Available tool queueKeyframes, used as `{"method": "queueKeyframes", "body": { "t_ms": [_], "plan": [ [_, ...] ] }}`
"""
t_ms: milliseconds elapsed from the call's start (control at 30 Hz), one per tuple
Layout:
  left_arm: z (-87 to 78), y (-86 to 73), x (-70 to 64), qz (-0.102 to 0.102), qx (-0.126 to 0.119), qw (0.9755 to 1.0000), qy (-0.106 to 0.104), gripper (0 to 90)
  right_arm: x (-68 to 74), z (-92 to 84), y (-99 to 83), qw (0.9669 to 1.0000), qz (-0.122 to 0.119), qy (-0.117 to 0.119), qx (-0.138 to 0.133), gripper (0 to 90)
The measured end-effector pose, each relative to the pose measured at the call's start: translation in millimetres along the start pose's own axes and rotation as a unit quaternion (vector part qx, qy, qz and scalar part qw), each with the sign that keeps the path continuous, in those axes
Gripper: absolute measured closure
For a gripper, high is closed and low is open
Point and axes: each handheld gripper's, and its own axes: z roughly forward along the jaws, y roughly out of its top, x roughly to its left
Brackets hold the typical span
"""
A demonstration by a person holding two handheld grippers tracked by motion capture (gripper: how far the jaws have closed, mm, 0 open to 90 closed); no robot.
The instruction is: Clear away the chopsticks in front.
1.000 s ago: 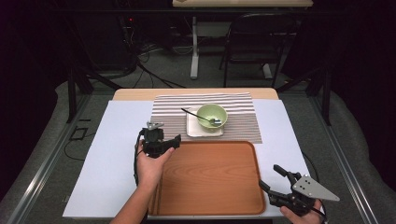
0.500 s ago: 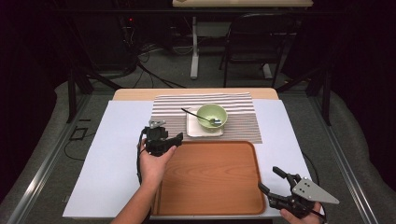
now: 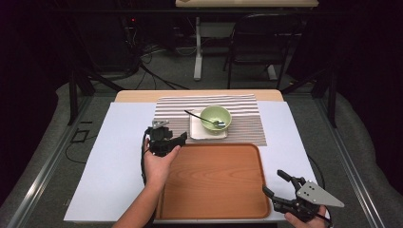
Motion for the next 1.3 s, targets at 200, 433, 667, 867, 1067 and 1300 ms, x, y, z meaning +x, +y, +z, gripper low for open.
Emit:
{"method": "queueKeyframes", "body": {
  "t_ms": [200, 433, 667, 867, 1067, 1300],
  "plan": [
    [11.0, 7.6, -7.9, -0.003, -0.001, 1.0, -0.006, 38.1, -0.4, 0.8, -0.1, 1.0, -0.002, -0.001, 0.002, 26.7],
    [23.0, 12.3, -14.9, -0.009, -0.002, 0.9999, -0.011, 38.0, -0.3, 0.6, -0.2, 1.0, -0.003, 0.001, 0.002, 26.7],
    [36.8, 17.3, -18.9, -0.013, 0.001, 0.9998, -0.017, 38.0, -0.2, 0.4, -0.1, 1.0, -0.006, 0.002, 0.002, 26.6],
    [48.4, 23.4, -21.4, -0.021, -0.003, 0.9997, -0.016, 38.0, -0.2, 0.2, -0.1, 1.0, -0.007, 0.004, 0.002, 26.7],
    [63.3, 26.5, -16.8, -0.036, -0.002, 0.9992, -0.019, 38.2, -0.1, 0.0, -0.1, 1.0, -0.007, 0.004, 0.002, 26.7],
    [73.2, 28.9, -11.1, -0.042, -0.002, 0.999, -0.013, 38.2, -0.5, 0.7, -0.3, 1.0, -0.007, 0.006, 0.003, 26.7]
  ]
}}
